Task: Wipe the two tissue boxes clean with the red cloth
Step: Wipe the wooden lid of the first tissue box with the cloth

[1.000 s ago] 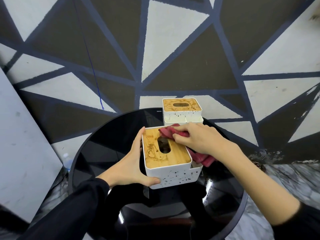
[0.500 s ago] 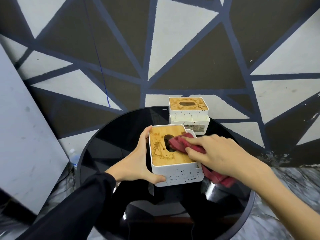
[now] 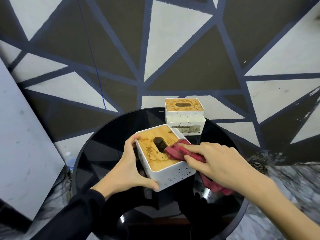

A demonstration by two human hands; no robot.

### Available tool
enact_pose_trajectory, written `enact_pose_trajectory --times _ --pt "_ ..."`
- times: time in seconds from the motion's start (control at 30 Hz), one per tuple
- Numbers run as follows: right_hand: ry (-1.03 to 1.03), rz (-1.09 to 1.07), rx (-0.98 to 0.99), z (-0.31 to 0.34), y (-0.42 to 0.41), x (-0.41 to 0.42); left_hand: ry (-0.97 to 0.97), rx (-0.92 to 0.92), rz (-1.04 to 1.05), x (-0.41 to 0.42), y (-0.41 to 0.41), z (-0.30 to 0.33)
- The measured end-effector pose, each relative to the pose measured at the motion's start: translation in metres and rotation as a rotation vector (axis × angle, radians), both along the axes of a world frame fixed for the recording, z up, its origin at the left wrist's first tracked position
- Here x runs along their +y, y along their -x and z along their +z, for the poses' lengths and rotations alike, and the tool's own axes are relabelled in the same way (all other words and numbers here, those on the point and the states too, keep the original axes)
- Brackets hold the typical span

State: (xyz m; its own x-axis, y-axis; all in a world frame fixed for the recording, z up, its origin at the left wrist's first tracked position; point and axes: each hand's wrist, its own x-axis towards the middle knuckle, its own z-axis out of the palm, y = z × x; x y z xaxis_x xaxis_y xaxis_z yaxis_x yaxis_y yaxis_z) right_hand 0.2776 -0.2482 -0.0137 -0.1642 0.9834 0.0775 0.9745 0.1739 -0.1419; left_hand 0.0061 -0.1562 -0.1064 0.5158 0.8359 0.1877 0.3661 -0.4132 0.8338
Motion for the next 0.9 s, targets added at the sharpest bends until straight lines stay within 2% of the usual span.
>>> enact_pose_trajectory --times 0.4,0.53,0.7,0.9 --pt "-0.017 -0.001 -0.206 0.010 -0.026 0.040 0.011 -0.074 0.208 -0.020 -0.014 0.005" --pt "0.033 0.085 -0.083 0.001 -0.037 0.051 -0.093 -0.050 0.268 -0.035 -0.020 -0.002" --pt "0.025 0.123 -0.021 -0.007 -0.038 0.056 -0.141 -0.114 0.341 -0.047 -0.016 -0.007" --pt "0.045 0.161 0.111 -0.005 -0.034 0.065 -0.209 -0.037 0.340 -0.053 -0.007 -0.004"
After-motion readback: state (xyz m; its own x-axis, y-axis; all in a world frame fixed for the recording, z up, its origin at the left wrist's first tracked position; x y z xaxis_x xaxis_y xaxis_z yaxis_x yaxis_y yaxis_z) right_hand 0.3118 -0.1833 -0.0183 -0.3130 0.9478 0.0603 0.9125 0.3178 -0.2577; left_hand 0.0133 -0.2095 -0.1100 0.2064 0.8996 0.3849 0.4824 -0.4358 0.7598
